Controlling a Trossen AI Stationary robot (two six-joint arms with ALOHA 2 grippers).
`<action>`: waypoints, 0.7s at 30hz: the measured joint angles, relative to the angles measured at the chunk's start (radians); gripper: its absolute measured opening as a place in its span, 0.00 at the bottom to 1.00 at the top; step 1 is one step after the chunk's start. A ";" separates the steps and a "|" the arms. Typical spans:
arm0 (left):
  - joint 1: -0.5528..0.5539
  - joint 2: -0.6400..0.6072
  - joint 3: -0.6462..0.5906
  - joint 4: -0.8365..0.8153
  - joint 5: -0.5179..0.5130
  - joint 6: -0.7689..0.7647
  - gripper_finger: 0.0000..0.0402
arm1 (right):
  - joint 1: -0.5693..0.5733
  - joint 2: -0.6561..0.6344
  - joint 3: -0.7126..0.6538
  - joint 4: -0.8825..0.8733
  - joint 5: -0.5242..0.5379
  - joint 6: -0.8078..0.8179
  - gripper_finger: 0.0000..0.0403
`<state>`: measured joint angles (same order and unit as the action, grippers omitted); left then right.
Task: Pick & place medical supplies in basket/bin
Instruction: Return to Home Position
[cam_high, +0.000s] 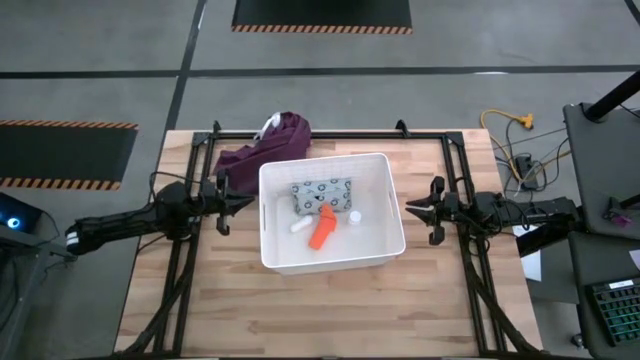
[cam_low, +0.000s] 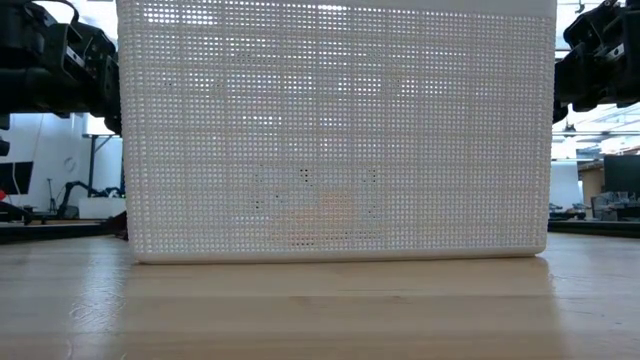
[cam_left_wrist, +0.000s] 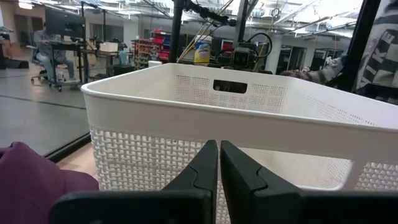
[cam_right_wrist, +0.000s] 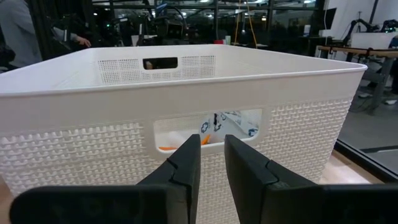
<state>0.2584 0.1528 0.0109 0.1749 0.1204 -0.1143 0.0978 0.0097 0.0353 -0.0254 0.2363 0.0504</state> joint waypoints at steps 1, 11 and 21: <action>0.000 0.000 0.000 0.000 0.000 0.000 0.00 | 0.000 0.000 0.000 0.000 0.000 0.000 0.16; 0.000 0.000 0.000 0.000 0.000 0.000 0.00 | 0.000 0.000 0.000 0.000 0.000 -0.001 0.19; 0.000 0.000 0.000 0.000 0.000 0.000 0.00 | 0.000 0.000 0.000 0.000 0.000 -0.001 0.18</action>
<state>0.2584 0.1528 0.0109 0.1749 0.1203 -0.1146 0.0975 0.0097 0.0353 -0.0254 0.2363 0.0493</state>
